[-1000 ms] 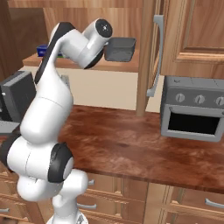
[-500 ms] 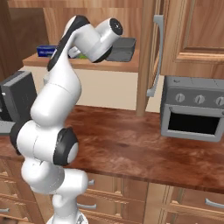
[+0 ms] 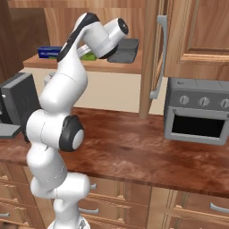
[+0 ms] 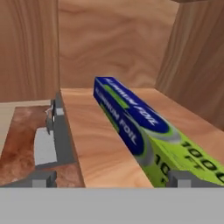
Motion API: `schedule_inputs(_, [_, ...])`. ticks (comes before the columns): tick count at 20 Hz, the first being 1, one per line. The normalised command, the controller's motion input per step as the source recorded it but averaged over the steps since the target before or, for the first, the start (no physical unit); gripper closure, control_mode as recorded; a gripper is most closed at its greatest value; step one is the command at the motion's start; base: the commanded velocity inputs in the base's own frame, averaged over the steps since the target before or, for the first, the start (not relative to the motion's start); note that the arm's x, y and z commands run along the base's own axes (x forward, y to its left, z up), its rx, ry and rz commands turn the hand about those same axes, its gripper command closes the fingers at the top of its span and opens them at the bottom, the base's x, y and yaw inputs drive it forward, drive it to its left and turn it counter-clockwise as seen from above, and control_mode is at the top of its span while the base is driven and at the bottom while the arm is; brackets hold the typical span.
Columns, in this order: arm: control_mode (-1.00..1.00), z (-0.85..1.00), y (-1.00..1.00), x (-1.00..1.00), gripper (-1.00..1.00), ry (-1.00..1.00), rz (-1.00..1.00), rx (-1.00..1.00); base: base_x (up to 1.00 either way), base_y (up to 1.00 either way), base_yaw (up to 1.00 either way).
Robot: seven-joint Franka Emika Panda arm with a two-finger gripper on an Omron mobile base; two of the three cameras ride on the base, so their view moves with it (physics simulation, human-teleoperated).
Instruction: Retrieve the tupperware and aluminum foil from the cabinet and place them on the dining counter near the plate with hot dog and lemon wedge to prepare for storing leftovers.
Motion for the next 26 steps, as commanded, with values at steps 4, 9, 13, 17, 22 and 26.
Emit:
schedule_inputs(4, [-1.0, -0.03, 0.24, 0.33, -1.0, 0.0, 0.09, -0.03, 0.0, 0.0, 0.0])
schedule_inputs(9, [-1.0, -0.05, 0.13, 0.27, -1.0, 0.0, 0.05, -0.03, 0.0, 0.0, 0.0])
schedule_inputs(13, [-1.0, -0.03, 0.0, 0.21, -1.0, 0.0, 0.0, 0.0, 0.0, 0.0, 0.0])
schedule_inputs(17, [-1.0, -0.12, -0.01, 0.15, -1.0, 0.0, 0.0, 0.0, 0.0, 0.0, 0.0])
schedule_inputs(22, [-1.0, -0.24, 0.0, 0.03, -1.0, 0.0, 0.0, 0.0, 0.0, 0.0, 0.0])
schedule_inputs(26, [-1.0, -0.22, 0.0, 0.0, -1.0, 0.0, 0.0, 0.0, 0.0, 0.0, 0.0])
